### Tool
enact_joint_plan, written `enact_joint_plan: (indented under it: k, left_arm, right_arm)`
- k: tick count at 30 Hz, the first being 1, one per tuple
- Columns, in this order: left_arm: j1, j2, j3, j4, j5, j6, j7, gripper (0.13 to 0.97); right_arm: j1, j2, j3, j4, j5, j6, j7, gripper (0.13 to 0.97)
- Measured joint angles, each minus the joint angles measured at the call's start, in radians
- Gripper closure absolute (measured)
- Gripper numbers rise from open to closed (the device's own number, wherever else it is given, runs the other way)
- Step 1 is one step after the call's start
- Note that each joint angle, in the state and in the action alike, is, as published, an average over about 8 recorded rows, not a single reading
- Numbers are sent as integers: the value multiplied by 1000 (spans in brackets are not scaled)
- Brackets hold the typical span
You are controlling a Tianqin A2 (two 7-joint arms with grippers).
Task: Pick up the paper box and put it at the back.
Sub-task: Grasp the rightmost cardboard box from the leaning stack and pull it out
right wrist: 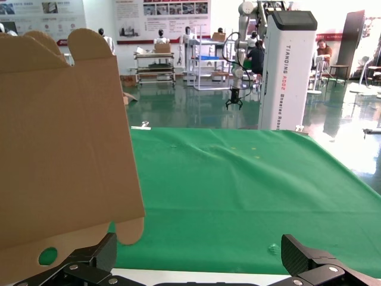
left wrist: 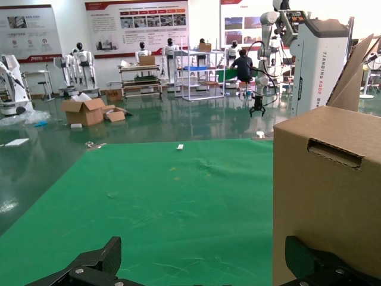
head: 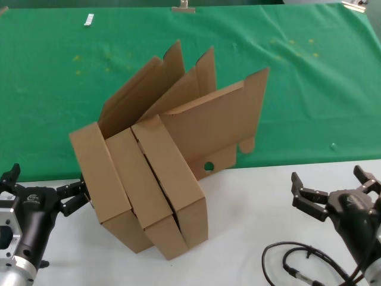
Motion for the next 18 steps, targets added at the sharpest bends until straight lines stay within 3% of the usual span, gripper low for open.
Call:
enact_joint_plan:
  k: [18]
  left_arm:
    - [0,0,0,0,0,0,0,132]
  right_arm:
    - [0,0,0,0,0,0,0,129]
